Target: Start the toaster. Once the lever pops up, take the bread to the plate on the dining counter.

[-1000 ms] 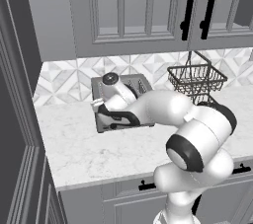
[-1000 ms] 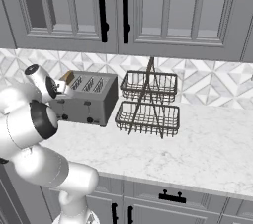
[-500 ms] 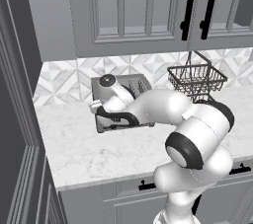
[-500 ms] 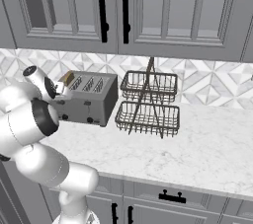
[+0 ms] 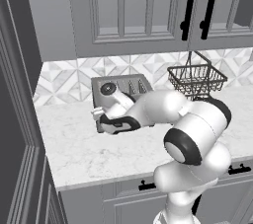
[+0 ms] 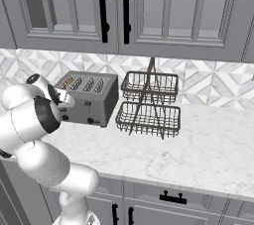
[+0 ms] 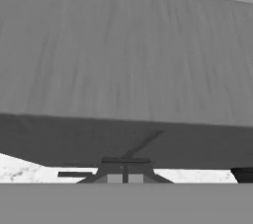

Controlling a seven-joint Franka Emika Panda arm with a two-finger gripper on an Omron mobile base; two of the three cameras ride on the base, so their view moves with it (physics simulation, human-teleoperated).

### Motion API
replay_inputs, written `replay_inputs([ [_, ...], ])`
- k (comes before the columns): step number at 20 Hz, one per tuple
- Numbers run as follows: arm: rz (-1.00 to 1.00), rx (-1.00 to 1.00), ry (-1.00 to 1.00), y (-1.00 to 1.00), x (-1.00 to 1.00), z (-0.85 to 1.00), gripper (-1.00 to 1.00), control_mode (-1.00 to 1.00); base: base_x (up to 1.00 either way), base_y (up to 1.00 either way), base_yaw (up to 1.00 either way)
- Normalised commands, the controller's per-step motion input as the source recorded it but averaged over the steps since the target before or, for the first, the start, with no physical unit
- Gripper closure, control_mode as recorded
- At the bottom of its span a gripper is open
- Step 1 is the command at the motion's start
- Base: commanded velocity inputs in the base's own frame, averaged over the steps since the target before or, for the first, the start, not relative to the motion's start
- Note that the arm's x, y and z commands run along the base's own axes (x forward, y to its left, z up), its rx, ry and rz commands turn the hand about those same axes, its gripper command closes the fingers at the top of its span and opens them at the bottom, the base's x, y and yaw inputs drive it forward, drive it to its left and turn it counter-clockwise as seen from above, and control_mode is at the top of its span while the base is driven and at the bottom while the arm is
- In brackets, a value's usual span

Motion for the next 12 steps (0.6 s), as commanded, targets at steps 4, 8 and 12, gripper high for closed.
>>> replay_inputs([
  [4,-0.10,0.00,0.00,-0.35,-0.26,-0.65,1.00,-1.00,0.00,0.00,0.00],
  [8,-0.10,0.00,0.00,-0.23,-0.25,-0.69,1.00,-1.00,0.00,0.00,0.00],
  [12,-0.08,-0.02,0.00,-0.08,-0.26,-0.88,1.00,-1.00,0.00,0.00,0.00],
])
